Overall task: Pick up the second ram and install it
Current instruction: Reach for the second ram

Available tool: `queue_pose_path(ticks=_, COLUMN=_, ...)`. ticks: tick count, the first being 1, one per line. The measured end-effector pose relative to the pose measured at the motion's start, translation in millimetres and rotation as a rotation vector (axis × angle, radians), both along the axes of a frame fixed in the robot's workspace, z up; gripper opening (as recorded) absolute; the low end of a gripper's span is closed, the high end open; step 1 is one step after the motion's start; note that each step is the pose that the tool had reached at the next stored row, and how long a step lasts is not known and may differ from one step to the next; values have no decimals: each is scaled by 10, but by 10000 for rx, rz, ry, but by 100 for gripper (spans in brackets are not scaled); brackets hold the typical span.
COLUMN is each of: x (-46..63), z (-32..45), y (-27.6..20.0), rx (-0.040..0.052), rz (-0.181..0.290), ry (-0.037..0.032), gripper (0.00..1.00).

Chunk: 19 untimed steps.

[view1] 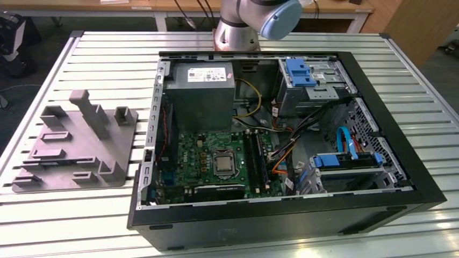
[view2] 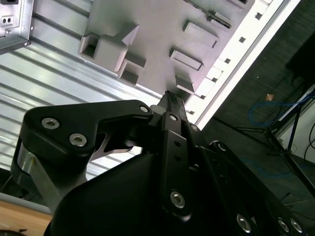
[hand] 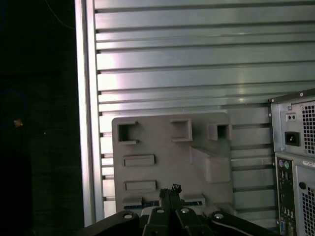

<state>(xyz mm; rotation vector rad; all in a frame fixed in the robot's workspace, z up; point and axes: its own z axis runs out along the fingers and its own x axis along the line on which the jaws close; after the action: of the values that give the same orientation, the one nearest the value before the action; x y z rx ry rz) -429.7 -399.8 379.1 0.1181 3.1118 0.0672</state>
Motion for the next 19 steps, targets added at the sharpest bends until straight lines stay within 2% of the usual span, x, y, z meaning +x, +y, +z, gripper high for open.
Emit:
queue_pose_path(ticks=5, x=-5, z=-24, y=-119, rx=-1, rz=2, ry=0, gripper=10)
queue_pose_path(ticks=12, x=-5, z=-90, y=-240, rx=-1, rz=0, ry=5, gripper=10)
queue_pose_path(ticks=19, x=-6, z=-157, y=-300, rx=-1, rz=2, ry=10, gripper=10)
